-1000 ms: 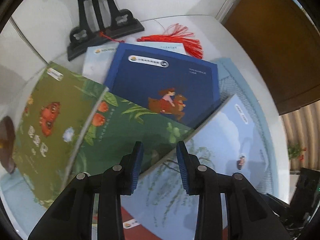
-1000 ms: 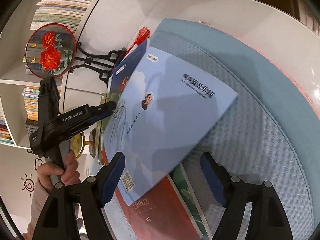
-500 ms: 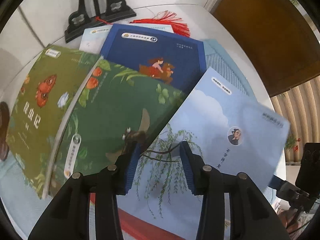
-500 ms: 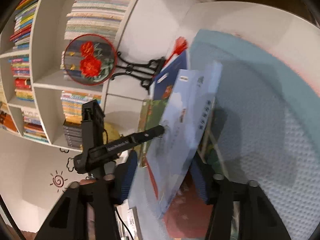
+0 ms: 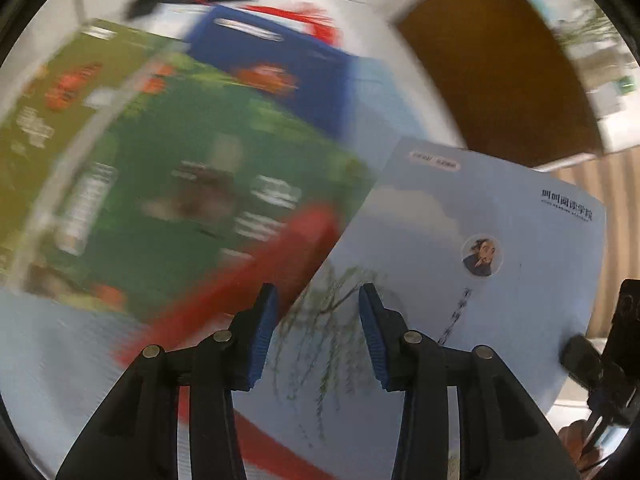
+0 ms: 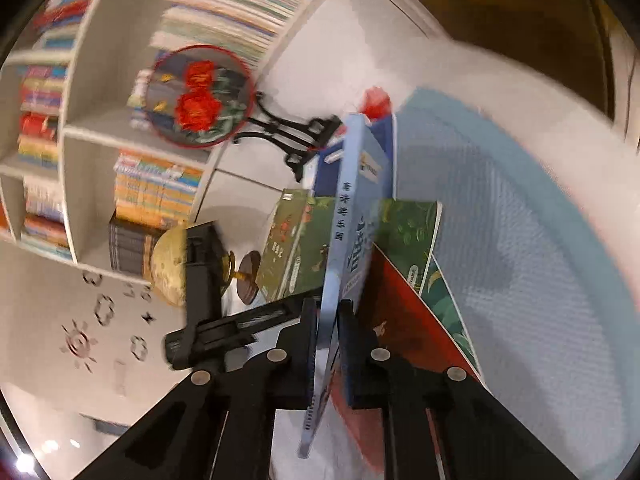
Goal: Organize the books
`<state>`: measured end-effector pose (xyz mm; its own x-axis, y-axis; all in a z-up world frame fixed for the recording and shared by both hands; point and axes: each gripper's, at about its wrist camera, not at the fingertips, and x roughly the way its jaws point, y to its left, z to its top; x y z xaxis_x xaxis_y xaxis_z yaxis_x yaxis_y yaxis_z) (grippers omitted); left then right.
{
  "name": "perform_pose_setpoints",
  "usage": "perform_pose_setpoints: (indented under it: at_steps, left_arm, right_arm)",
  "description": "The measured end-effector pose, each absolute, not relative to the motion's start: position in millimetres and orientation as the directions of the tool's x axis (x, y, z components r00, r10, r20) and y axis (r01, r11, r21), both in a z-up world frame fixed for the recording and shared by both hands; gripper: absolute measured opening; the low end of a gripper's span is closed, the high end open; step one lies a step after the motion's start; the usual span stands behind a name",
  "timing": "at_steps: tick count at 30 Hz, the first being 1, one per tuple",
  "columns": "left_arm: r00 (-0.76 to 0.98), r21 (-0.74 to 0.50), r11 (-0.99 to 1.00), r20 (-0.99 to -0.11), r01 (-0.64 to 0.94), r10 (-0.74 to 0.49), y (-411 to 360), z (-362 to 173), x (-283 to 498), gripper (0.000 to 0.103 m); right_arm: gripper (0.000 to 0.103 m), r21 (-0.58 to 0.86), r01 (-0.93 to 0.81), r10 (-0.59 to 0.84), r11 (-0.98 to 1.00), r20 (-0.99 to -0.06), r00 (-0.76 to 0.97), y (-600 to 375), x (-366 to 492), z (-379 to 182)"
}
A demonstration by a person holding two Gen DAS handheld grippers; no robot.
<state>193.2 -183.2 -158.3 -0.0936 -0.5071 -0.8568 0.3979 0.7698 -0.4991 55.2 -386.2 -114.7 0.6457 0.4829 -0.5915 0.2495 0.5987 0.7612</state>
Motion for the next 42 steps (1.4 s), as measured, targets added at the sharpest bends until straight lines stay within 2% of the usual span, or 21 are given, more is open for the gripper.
perform_pose_setpoints:
  at_steps: [2,4,6,9,11,13,15,17,22,24,25,26,28,35,42]
  left_arm:
    - [-0.134,-0.592,0.702,-0.794,0.397,-0.594,-204.4,-144.8,172.4,0.038]
    - [-0.156,-0.622,0.649,-0.764,0.439,-0.626,-220.8,-129.5,152.2,0.038]
    - [-0.131,-0.597,0.639,-0.772,0.486,-0.622,-224.3,-113.3,133.9,0.038]
    - [-0.051,-0.531,0.718,-0.818,0.450,-0.573,-178.6,-107.6,122.7,0.038]
    - [0.028,-0.433,0.798,-0.873,0.419,-0.488,-131.7,-109.7,116.1,0.038]
    - [0.069,-0.367,0.856,-0.906,0.363,-0.418,-80.9,-116.3,109.4,0.038]
    - [0.071,-0.356,0.894,-0.919,0.274,-0.387,-21.7,-126.7,96.1,0.038]
    - [0.077,-0.335,0.921,-0.931,0.200,-0.356,22.8,-136.8,82.5,0.038]
    - [0.062,-0.328,0.942,-0.941,0.068,-0.332,91.7,-161.1,47.4,0.038]
    - [0.066,-0.356,0.933,-0.931,0.054,-0.359,89.8,-163.1,36.1,0.038]
    - [0.072,-0.371,0.927,-0.925,0.054,-0.374,88.6,-162.3,31.7,0.038]
    - [0.079,-0.394,0.917,-0.914,0.059,-0.398,79.9,-161.7,27.7,0.038]
    - [0.078,-0.434,0.898,-0.895,0.077,-0.439,60.4,-158.2,21.9,0.040]
    - [-0.061,-0.508,0.837,-0.860,0.204,-0.507,-51.7,-175.8,-2.5,0.043]
    - [-0.164,-0.503,0.835,-0.864,0.221,-0.477,-108.3,-197.7,-18.7,0.045]
  right_arm:
    - [0.010,0.712,0.264,0.442,0.651,-0.638,0.631,-381.9,40.7,-83.8]
    - [0.010,0.584,0.296,0.339,0.756,-0.736,0.586,-370.0,27.0,-48.7]
    - [0.010,0.416,0.305,0.226,0.857,-0.834,0.503,-349.7,20.7,-26.2]
    - [0.012,0.289,0.318,0.154,0.903,-0.908,0.388,-323.7,20.3,-40.7]
    - [0.012,0.259,0.328,0.153,0.908,-0.936,0.316,-305.3,22.9,-71.1]
    - [0.013,0.306,0.339,0.223,0.890,-0.939,0.261,-288.1,25.0,-105.6]
    - [0.014,0.331,0.333,0.275,0.883,-0.939,0.206,-262.0,28.2,-134.8]
    - [0.001,0.303,0.266,0.263,0.915,-0.949,0.174,-224.5,32.0,-156.0]
    - [0.002,0.421,0.167,0.409,0.891,-0.907,0.104,-171.5,34.7,-174.6]
    - [0.006,0.424,0.083,0.413,0.902,-0.902,0.125,-165.1,31.7,-164.3]
    - [0.016,0.406,0.058,0.396,0.912,-0.909,0.133,-167.9,30.3,-160.7]
    - [0.041,0.378,0.041,0.370,0.925,-0.919,0.134,-177.2,27.4,-158.9]
    - [0.072,0.352,0.052,0.343,0.934,-0.929,0.137,-204.3,22.5,-161.0]
    - [0.072,0.290,0.093,0.271,0.952,-0.946,0.177,-310.9,-3.2,-172.6]
    - [0.072,0.363,0.127,0.350,0.923,-0.929,0.117,-357.5,-3.9,-211.5]
